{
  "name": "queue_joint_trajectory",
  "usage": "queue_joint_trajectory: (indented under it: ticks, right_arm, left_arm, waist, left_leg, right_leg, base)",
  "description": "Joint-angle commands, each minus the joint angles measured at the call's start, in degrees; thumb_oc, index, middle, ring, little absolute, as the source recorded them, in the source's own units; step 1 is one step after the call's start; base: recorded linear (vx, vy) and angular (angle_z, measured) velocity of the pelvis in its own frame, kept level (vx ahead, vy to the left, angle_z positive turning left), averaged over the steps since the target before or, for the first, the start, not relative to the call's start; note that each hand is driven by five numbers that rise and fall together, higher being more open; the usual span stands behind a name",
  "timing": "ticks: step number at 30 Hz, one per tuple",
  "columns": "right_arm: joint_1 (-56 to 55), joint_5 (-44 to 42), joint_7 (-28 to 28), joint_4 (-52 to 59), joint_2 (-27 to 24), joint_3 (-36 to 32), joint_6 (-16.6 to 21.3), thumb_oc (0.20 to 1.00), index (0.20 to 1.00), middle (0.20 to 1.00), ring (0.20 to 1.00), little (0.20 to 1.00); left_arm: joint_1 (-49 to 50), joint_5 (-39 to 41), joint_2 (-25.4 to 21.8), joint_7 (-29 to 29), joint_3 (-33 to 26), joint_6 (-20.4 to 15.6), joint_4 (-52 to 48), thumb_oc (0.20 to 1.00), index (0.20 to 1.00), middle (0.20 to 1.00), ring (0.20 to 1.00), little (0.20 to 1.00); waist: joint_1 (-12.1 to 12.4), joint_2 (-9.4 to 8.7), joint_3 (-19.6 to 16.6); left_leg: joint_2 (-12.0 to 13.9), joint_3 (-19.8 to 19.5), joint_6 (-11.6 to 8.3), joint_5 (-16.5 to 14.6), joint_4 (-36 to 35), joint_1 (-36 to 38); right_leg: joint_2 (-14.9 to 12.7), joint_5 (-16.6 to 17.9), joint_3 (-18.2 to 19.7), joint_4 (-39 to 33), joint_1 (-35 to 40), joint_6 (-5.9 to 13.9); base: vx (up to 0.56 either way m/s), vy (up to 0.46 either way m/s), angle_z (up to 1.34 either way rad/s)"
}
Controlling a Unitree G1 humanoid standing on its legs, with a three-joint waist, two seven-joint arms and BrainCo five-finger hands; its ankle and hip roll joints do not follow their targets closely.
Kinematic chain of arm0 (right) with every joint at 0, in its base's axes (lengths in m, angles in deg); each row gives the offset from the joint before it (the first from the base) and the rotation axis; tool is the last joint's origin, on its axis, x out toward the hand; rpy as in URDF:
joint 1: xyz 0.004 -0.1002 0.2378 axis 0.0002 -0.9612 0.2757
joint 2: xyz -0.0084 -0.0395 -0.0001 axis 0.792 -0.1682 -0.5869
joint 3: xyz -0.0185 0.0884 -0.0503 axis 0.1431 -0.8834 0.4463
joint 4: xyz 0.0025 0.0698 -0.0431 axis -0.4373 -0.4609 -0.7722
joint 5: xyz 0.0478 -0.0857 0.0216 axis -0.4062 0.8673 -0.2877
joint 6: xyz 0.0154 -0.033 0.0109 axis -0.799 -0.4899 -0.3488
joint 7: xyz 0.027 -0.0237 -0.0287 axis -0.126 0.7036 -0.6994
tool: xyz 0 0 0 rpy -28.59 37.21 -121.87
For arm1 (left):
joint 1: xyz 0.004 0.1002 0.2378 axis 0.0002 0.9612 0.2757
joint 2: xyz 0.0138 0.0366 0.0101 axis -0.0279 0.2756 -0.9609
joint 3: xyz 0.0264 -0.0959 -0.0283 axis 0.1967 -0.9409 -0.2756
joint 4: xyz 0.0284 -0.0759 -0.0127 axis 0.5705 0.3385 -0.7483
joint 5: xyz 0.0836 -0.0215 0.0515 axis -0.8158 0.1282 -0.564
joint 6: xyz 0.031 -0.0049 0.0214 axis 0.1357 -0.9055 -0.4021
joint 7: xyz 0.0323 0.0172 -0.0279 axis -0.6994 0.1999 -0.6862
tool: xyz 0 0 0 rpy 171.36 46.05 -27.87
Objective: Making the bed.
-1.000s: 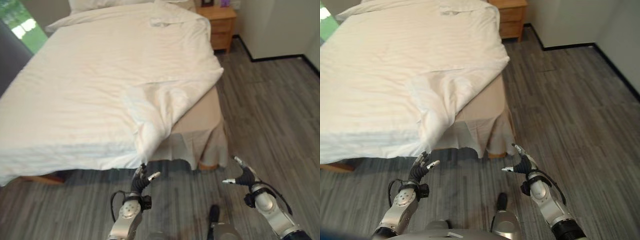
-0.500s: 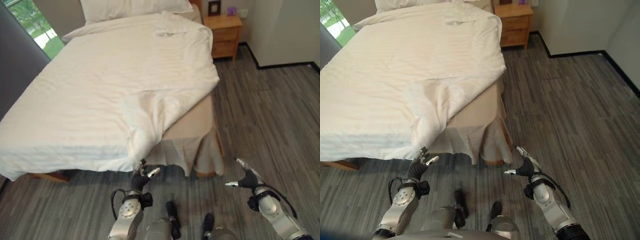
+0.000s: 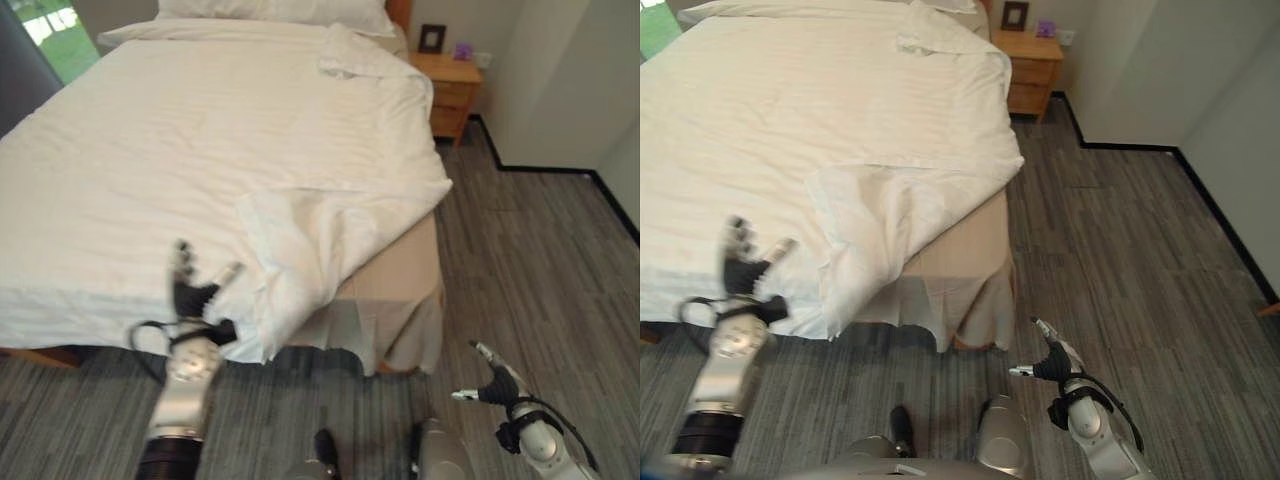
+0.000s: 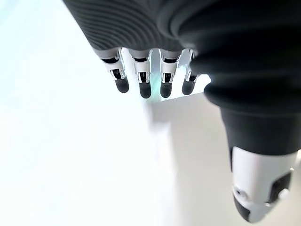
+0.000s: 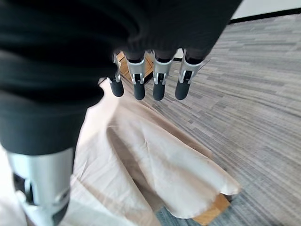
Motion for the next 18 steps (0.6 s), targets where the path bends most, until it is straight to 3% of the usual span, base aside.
queue_joint_trajectory:
  ticks: [1, 4, 10, 14, 15, 18]
  right_arm:
    - [-0.2, -1.6, 0.9, 1.6, -0.6, -3.5, 1.8, 1.0, 1.0, 1.0, 1.0, 1.0]
    - [-1.7, -1.0, -1.5, 1.0, -3.7, -2.9, 2.5, 1.0, 1.0, 1.0, 1.0, 1.0]
    - [-2.0, -0.6, -2.8, 0.8, -6.2, -1.5, 2.9, 1.0, 1.0, 1.0, 1.0, 1.0]
    - [-2.9, -0.3, -3.0, 0.7, -7.7, -0.9, 3.9, 1.0, 1.0, 1.0, 1.0, 1.0]
    - [-3.5, -0.4, -2.7, 0.2, -7.9, -0.9, 4.4, 1.0, 1.0, 1.0, 1.0, 1.0]
    - [-3.8, -0.6, -2.1, -0.8, -8.0, -0.7, 5.1, 1.0, 1.0, 1.0, 1.0, 1.0]
  left_arm:
    - [-3.8, -8.8, -3.8, 6.9, -0.3, -1.6, -1.3, 1.0, 1.0, 1.0, 1.0, 1.0]
    - [-9.9, -12.8, -11.2, 6.1, 0.9, 0.3, 6.0, 1.0, 1.0, 1.0, 1.0, 1.0]
    - [-20.4, -15.9, -17.1, 3.3, 8.8, 3.1, 18.2, 1.0, 1.0, 1.0, 1.0, 1.0]
    - [-27.5, -23.1, -21.7, 2.5, 14.7, 6.9, 26.7, 1.0, 1.0, 1.0, 1.0, 1.0]
    - [-30.2, -27.9, -23.3, 2.3, 17.6, 9.5, 31.1, 1.0, 1.0, 1.0, 1.0, 1.0]
    - [-34.3, -31.8, -24.5, 2.4, 21.6, 11.9, 38.3, 1.0, 1.0, 1.0, 1.0, 1.0]
  waist:
    - [-1.8, -0.43, -0.9]
    - [-3.2, 0.5, -3.1]
    - [-5.6, 1.78, -4.0]
    - [-7.1, 2.05, -3.9]
    - [-7.8, 1.91, -3.6]
    - [-8.3, 1.67, -3.5]
  left_leg:
    - [5.8, 1.8, -6.88, -3.7, 0.3, 4.0]
    - [6.5, 3.0, -7.88, -3.5, 0.3, 5.5]
    - [7.7, 3.1, -8.99, -2.9, 0.3, 5.1]
    - [8.5, 4.6, -9.51, -2.6, 0.3, 4.6]
    - [8.9, 5.6, -9.71, -2.5, 0.3, 3.9]
    - [9.2, 6.5, -9.86, -2.4, 0.3, 2.9]
  right_leg:
    - [2.8, 5.8, 2.8, -7.6, 5.8, 1.19]
    - [2.7, 8.5, 1.4, -11.9, 9.0, 1.72]
    - [3.8, 8.5, -0.7, -15.0, 10.9, 1.68]
    - [4.6, 8.3, -0.6, -15.0, 9.6, 2.14]
    - [5.0, 8.5, -0.1, -15.0, 8.5, 2.42]
    - [5.4, 9.0, 0.4, -15.0, 6.9, 2.56]
  base:
    - [0.13, -0.116, 0.64]
    - [0.22, -0.116, 0.38]
    - [0.1, -0.029, 0.0]
    - [0.04, -0.007, -0.19]
    - [0.02, -0.001, -0.36]
    - [0.0, 0.01, -0.28]
